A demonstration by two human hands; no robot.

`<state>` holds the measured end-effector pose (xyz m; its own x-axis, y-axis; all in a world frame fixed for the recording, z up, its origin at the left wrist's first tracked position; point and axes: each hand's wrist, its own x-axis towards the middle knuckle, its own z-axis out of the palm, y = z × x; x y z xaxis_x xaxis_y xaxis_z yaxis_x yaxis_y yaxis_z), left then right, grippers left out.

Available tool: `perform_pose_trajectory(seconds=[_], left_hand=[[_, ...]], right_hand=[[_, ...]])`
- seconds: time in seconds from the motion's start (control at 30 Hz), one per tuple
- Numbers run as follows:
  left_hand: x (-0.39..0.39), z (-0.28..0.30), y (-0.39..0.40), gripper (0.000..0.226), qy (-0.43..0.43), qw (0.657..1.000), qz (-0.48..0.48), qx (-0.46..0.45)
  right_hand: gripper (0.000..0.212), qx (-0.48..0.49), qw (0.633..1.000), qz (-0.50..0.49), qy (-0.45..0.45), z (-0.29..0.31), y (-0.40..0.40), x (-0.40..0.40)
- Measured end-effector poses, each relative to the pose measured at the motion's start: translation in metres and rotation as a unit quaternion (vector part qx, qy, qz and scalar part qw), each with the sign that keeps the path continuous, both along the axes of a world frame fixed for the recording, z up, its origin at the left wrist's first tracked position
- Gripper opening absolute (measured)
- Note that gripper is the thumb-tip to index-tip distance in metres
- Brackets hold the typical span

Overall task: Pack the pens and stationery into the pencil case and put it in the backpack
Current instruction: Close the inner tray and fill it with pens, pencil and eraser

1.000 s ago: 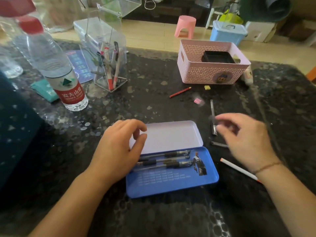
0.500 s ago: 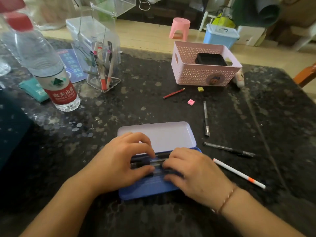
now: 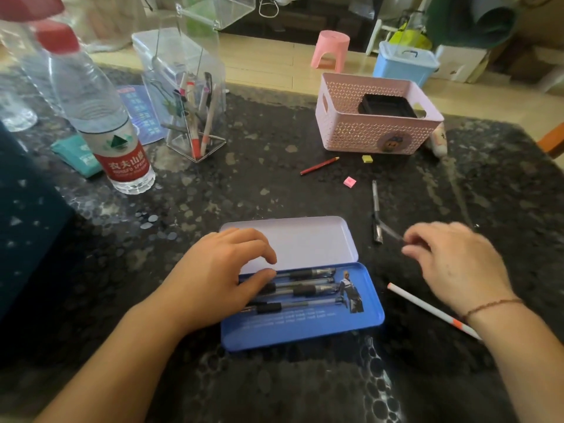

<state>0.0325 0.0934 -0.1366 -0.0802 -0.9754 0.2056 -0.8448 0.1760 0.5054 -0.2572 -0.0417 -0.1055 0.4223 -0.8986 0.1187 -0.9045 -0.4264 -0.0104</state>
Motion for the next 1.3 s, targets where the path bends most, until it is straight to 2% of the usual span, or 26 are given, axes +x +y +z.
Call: perform_pose_trajectory(seconds=[0.03,0.1,0.2,0.3,0.47,0.63,0.7,0.8,0.87,0.93,1.0,1.17,1.3], left_hand=[[0.001,0.0,0.0,0.01,-0.003,1.0,0.026,-0.011],[0.004,0.0,-0.001,0.006,0.001,0.996,0.089,-0.027],[0.006,-0.001,-0.003,0.007,-0.004,0.99,0.142,-0.015],[0.005,-0.003,-0.002,0.01,-0.021,0.991,0.135,-0.002],[0.003,-0.002,-0.001,0.012,-0.024,0.992,0.125,0.011],[0.005,-0.003,-0.001,0.018,-0.011,0.995,0.103,0.011],[0.006,-0.001,0.001,0.027,0.017,0.998,0.061,0.021],[0.003,0.002,0.002,0.049,0.026,0.998,-0.028,0.045],[0.0,0.002,0.002,0.065,0.012,0.996,-0.06,0.067],[-0.002,0.0,0.002,0.079,-0.006,0.994,-0.076,0.084],[-0.003,-0.004,0.003,0.088,-0.026,0.992,-0.08,0.093],[-0.002,-0.01,0.001,0.09,-0.062,0.99,-0.076,0.102],[0.0,-0.013,0.001,0.089,-0.069,0.99,-0.069,0.1]], right_hand=[[0.005,-0.05,0.995,0.066,-0.061,0.005,0.011,0.01],[0.005,-0.054,0.969,0.21,-0.117,0.011,0.041,0.04],[0.004,-0.013,0.939,0.336,-0.067,-0.006,0.08,0.073],[0.007,-0.001,0.928,0.373,-0.013,-0.02,0.091,0.085],[0.009,0.002,0.923,0.385,-0.023,-0.022,0.091,0.088],[0.017,-0.009,0.933,0.356,-0.054,-0.021,0.084,0.082],[0.027,0.007,0.949,0.299,-0.097,-0.017,0.066,0.072],[0.022,-0.015,0.982,0.084,-0.167,-0.01,0.013,0.048],[0.026,0.017,0.991,-0.067,-0.114,-0.016,-0.022,0.038],[0.038,0.079,0.985,-0.14,-0.054,-0.031,-0.041,0.036],[0.038,0.105,0.981,-0.157,-0.048,-0.044,-0.047,0.037],[0.018,0.084,0.98,-0.165,-0.073,-0.04,-0.046,0.031],[0.011,-0.039,0.975,-0.087,-0.203,-0.006,-0.036,0.005]])
